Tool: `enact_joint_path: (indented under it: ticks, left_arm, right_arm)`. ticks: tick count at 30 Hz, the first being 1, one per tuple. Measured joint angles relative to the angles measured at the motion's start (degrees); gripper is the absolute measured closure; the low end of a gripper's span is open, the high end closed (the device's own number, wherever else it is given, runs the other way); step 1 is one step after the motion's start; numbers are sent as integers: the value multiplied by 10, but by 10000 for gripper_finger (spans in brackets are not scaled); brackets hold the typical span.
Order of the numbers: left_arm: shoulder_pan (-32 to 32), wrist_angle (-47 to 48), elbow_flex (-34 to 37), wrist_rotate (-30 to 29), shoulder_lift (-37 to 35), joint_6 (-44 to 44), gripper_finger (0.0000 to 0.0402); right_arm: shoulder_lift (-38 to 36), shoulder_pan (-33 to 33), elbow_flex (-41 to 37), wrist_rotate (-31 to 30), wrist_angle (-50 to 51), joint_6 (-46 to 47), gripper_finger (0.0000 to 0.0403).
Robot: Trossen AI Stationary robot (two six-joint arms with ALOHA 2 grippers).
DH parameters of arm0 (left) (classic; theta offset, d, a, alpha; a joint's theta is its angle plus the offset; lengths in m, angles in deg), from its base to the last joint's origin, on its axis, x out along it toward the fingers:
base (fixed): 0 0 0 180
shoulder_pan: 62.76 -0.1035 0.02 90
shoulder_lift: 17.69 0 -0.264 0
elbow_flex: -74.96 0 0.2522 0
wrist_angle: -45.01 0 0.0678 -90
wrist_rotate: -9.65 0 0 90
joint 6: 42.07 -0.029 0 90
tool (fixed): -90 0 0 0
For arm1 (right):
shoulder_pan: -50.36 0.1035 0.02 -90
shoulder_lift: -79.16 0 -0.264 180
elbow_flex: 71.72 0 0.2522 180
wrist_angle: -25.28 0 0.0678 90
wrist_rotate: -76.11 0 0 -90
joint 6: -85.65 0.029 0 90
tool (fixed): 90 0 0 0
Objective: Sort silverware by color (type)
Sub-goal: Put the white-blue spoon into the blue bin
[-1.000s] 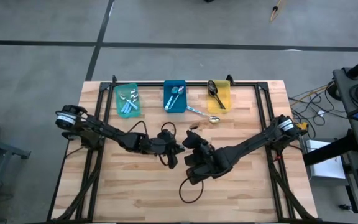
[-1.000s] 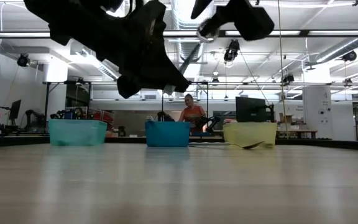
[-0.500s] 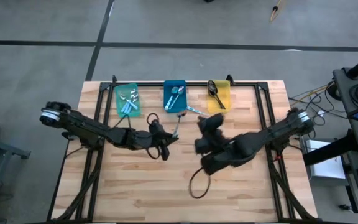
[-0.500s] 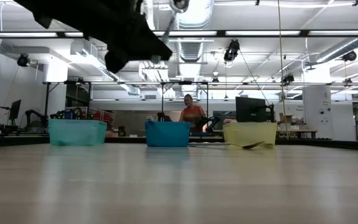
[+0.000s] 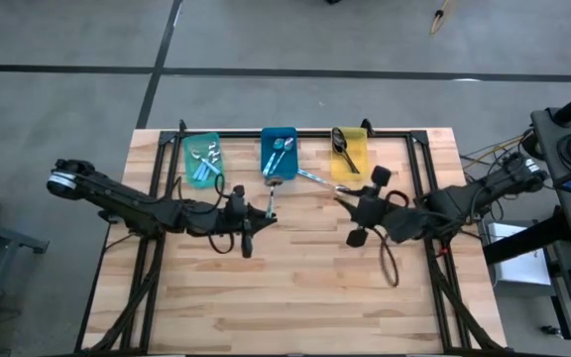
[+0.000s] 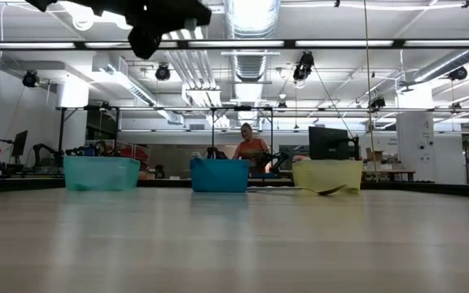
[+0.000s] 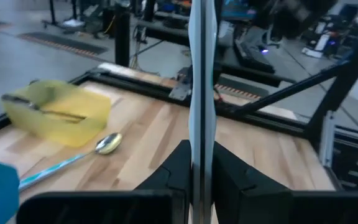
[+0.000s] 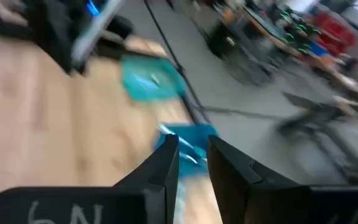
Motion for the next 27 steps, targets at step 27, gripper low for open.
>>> enact_joint_path:
  ticks: [27]
  left_arm:
    - [9, -59, -5, 46, 111, 19, 381]
  right_arm:
    - [-7, -97, -300, 317, -649, 21, 219]
